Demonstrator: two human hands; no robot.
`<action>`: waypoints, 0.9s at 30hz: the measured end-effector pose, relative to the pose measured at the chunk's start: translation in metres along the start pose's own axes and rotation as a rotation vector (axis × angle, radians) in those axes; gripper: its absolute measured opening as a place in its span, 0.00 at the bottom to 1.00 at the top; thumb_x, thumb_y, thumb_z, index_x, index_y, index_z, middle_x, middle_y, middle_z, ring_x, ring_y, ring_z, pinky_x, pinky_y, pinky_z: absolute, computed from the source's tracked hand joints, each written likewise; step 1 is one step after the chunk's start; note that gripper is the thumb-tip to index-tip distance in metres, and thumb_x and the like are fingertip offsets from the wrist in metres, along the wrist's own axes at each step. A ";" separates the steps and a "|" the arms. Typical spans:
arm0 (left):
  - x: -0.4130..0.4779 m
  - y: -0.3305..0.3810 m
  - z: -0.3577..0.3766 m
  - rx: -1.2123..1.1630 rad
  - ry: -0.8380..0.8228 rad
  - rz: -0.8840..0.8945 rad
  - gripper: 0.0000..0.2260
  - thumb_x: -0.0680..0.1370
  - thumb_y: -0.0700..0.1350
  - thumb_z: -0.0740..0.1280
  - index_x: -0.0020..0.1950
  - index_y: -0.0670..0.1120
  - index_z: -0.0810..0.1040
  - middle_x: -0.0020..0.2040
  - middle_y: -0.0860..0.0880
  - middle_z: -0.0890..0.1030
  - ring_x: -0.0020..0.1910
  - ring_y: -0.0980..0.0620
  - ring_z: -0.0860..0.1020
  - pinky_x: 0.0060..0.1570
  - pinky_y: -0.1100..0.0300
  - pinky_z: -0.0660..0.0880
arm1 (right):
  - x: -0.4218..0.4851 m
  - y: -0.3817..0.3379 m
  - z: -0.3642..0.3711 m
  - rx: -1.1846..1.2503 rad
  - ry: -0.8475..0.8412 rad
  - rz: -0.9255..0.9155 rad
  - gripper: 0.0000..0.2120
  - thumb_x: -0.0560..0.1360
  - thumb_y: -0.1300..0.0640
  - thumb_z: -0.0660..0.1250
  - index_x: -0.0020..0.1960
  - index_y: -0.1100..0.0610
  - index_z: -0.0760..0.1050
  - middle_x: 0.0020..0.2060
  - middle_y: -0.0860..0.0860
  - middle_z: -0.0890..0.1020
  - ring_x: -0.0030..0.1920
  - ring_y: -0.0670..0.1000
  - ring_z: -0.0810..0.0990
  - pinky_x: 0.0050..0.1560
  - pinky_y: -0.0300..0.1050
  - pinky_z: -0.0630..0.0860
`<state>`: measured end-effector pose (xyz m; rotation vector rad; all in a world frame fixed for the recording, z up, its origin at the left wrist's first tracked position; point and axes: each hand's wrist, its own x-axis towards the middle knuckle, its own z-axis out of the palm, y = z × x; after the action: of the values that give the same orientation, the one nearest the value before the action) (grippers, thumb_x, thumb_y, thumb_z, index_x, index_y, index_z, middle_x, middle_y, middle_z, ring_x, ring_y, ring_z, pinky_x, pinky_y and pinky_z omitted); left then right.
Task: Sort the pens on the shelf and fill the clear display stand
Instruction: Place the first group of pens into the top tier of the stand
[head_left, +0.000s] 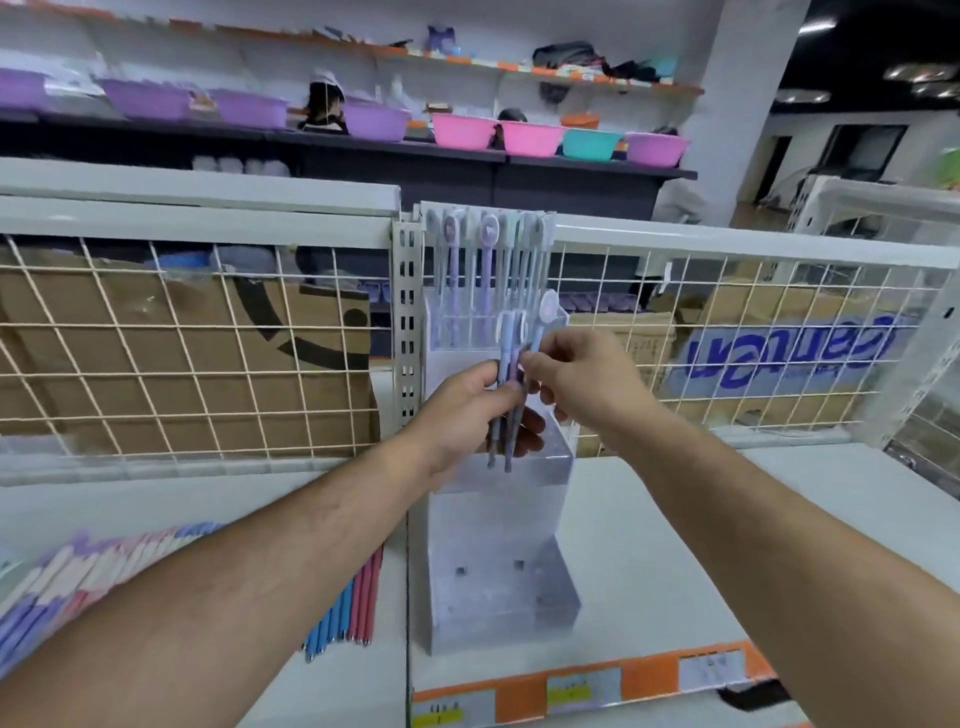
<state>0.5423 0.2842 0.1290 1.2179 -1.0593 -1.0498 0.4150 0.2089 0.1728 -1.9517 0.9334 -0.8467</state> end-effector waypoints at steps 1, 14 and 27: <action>0.005 0.001 0.003 -0.026 0.024 -0.003 0.09 0.85 0.42 0.57 0.58 0.44 0.77 0.42 0.40 0.83 0.41 0.41 0.83 0.41 0.52 0.82 | 0.008 0.000 -0.007 0.017 0.000 -0.006 0.09 0.80 0.59 0.68 0.41 0.59 0.79 0.29 0.50 0.79 0.26 0.44 0.76 0.27 0.41 0.72; 0.033 -0.015 0.012 -0.128 0.261 0.042 0.10 0.85 0.42 0.57 0.59 0.44 0.78 0.38 0.44 0.78 0.37 0.47 0.76 0.45 0.48 0.78 | 0.100 -0.019 -0.074 0.100 0.140 -0.189 0.12 0.81 0.56 0.67 0.38 0.54 0.74 0.32 0.53 0.78 0.29 0.51 0.76 0.31 0.49 0.77; 0.030 -0.017 0.006 -0.084 0.200 0.023 0.10 0.84 0.40 0.59 0.57 0.43 0.79 0.41 0.42 0.79 0.41 0.41 0.79 0.47 0.49 0.78 | 0.117 -0.011 -0.053 -0.219 0.065 -0.208 0.11 0.78 0.54 0.70 0.41 0.60 0.80 0.36 0.56 0.84 0.41 0.60 0.85 0.44 0.61 0.83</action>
<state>0.5410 0.2523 0.1137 1.2121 -0.8645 -0.9250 0.4344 0.0964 0.2326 -2.2512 0.9035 -0.9642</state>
